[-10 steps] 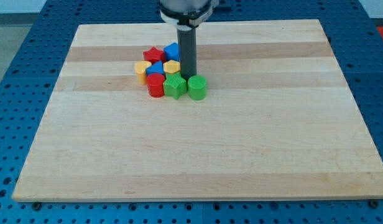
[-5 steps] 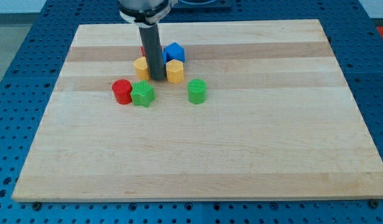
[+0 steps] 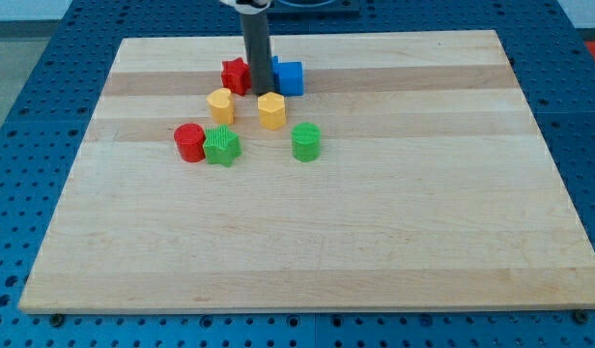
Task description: Separate all the group of blocks
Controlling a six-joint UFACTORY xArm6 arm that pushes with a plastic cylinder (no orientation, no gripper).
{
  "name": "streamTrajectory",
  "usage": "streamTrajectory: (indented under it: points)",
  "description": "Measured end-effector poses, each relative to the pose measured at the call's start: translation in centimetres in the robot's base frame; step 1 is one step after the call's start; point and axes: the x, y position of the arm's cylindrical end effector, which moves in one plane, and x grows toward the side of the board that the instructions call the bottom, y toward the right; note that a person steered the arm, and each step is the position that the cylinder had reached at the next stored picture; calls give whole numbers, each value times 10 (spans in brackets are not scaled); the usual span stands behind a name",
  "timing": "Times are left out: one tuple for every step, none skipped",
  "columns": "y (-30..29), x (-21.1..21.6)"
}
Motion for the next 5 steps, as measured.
streamTrajectory:
  points:
    - [13,-14]
    - [5,-14]
    - [-7,7]
    - [7,27]
    - [53,26]
